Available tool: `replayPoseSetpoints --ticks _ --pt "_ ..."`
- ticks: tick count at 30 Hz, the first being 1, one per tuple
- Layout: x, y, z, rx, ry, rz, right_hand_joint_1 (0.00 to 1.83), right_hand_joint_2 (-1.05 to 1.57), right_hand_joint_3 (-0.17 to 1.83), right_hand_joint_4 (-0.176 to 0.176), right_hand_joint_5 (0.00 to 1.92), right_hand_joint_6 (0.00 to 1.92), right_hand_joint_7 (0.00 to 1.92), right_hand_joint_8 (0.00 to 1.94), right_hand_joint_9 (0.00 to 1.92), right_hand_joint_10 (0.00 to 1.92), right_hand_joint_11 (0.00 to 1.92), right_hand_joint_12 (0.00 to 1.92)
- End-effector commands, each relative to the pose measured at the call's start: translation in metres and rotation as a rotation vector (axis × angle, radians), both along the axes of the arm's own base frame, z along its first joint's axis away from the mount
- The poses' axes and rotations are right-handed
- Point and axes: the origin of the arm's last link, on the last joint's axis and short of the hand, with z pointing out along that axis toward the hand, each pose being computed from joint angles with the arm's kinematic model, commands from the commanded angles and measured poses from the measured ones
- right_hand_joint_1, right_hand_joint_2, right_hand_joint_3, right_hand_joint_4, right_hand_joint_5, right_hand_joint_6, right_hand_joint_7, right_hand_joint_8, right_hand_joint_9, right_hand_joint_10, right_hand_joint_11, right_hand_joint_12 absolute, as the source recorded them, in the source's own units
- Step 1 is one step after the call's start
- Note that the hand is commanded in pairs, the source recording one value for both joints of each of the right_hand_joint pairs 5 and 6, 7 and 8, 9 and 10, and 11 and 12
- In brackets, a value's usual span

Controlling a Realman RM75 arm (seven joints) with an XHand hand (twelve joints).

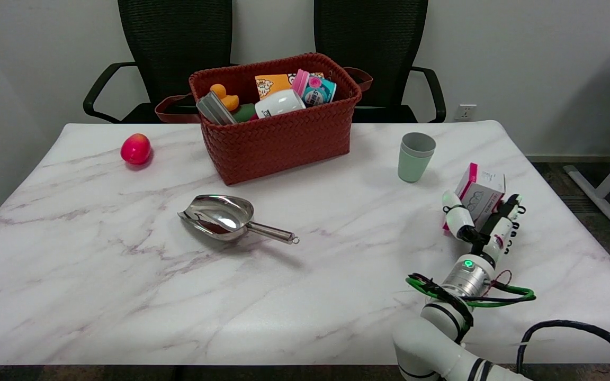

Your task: Pick up the white paper box.

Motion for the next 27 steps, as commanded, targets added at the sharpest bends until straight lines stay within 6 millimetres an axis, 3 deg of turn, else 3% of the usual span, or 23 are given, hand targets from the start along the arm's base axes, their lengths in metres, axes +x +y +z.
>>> replayPoseSetpoints --ticks 1,5,12,27 --pt "0.003 0.001 0.002 -0.026 0.017 0.018 1.07 1.0 -0.17 0.0 0.2 0.2 0.61 0.61 0.67 0.67 0.78 0.78" --pt "0.001 0.002 0.002 -0.021 0.004 0.038 1.08 0.98 -0.17 0.0 0.34 0.34 0.84 0.84 0.9 0.9 0.94 0.94" --pt "0.0 0.002 0.001 -0.017 0.0 0.043 1.09 0.98 -0.17 0.0 0.42 0.42 1.11 1.11 1.01 1.01 1.08 1.08" --pt "0.03 -0.01 -0.003 0.047 0.099 0.172 1.1 0.96 -0.17 0.0 0.55 0.55 1.2 1.2 1.05 1.05 1.04 1.04"
